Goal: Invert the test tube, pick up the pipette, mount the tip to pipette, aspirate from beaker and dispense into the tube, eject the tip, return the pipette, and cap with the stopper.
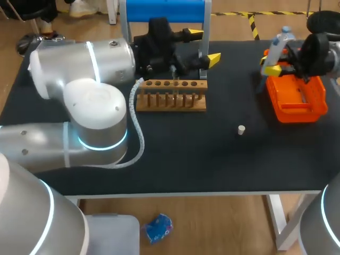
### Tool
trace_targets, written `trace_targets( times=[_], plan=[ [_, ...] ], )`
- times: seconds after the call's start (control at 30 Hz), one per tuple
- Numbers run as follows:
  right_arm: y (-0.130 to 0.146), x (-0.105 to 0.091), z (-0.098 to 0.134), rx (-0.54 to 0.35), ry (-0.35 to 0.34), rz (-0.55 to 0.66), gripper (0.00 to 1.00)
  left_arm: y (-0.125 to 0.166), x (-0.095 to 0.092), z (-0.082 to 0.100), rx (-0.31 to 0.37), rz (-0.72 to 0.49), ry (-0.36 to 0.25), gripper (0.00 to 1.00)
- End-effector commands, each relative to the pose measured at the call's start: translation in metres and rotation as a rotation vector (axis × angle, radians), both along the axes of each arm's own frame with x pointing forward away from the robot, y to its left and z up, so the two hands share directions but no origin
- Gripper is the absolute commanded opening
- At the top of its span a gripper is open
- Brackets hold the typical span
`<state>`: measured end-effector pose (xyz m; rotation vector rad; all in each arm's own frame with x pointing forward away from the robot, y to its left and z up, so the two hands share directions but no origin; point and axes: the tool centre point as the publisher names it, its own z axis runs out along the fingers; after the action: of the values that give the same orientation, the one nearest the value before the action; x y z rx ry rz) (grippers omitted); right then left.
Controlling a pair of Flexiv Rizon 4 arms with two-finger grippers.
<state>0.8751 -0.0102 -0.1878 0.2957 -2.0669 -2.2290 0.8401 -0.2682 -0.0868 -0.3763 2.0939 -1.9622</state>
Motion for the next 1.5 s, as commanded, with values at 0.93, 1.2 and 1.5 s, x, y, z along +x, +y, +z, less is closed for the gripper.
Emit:
trace_targets(
  times=[0.93,1.2,1.5],
  plan=[
    [0.166,-0.014,-0.008,0.0,0.004,0.151,0.0,0.081,-0.003,-0.037,-0.157,-0.025,-0.076,1.0],
    [0.185,-0.021,-0.01,-0.012,0.007,0.167,0.0,0.081,-0.001,-0.042,-0.103,-0.023,-0.067,1.0],
    [0.198,-0.026,-0.007,-0.018,0.008,0.182,0.0,0.085,0.003,-0.045,-0.063,-0.01,-0.063,1.0]
  ],
)
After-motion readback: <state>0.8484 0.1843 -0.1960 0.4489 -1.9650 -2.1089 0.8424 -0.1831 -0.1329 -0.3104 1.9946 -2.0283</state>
